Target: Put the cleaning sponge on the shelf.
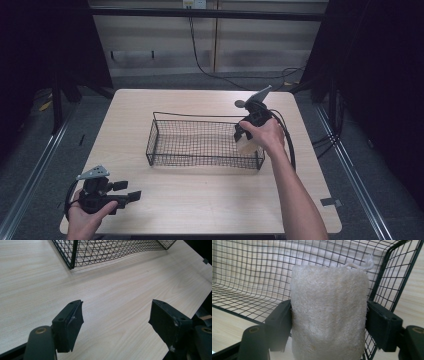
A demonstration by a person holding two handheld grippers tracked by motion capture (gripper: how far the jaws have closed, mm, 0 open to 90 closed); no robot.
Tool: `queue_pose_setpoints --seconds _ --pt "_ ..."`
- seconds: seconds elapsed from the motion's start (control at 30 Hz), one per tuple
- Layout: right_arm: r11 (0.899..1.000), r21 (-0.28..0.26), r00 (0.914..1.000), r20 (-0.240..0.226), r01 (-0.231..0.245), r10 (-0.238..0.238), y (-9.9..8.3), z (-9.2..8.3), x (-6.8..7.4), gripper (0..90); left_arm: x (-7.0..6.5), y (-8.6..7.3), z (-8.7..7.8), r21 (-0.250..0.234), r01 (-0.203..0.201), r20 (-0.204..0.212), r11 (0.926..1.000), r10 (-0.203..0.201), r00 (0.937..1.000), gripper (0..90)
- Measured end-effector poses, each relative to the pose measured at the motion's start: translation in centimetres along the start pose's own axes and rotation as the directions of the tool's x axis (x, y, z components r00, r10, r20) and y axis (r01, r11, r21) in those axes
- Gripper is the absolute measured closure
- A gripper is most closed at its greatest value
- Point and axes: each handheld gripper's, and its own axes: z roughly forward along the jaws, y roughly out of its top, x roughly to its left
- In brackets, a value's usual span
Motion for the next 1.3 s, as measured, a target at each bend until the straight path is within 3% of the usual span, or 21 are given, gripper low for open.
queue_pose_setpoints --seconds 0.5,0.73,1.07,1.3 --pt "0.999 0.023 0.9992 0.013 -0.038 0.038 -0.1 1.6 -0.4 26.9 0.0 0.0 0.0 -0.001 0.005 0.004 1.0 -0.004 1.0 26.7" --pt "0.999 0.039 0.999 0.032 -0.032 0.031 -0.1 2.5 -0.5 26.9 -0.1 0.0 0.0 0.003 -0.003 0.0 1.0 0.003 1.0 27.0" --pt "0.997 0.041 0.9949 0.078 -0.067 0.063 -0.3 3.5 -0.5 26.9 -0.1 0.0 0.0 0.004 -0.005 0.0 1.0 0.005 1.0 27.0" --pt "0.995 0.039 0.9928 0.085 -0.088 0.085 -0.5 4.2 -0.5 26.8 0.0 0.0 0.0 0.005 -0.005 0.002 1.0 0.005 1.0 26.9"
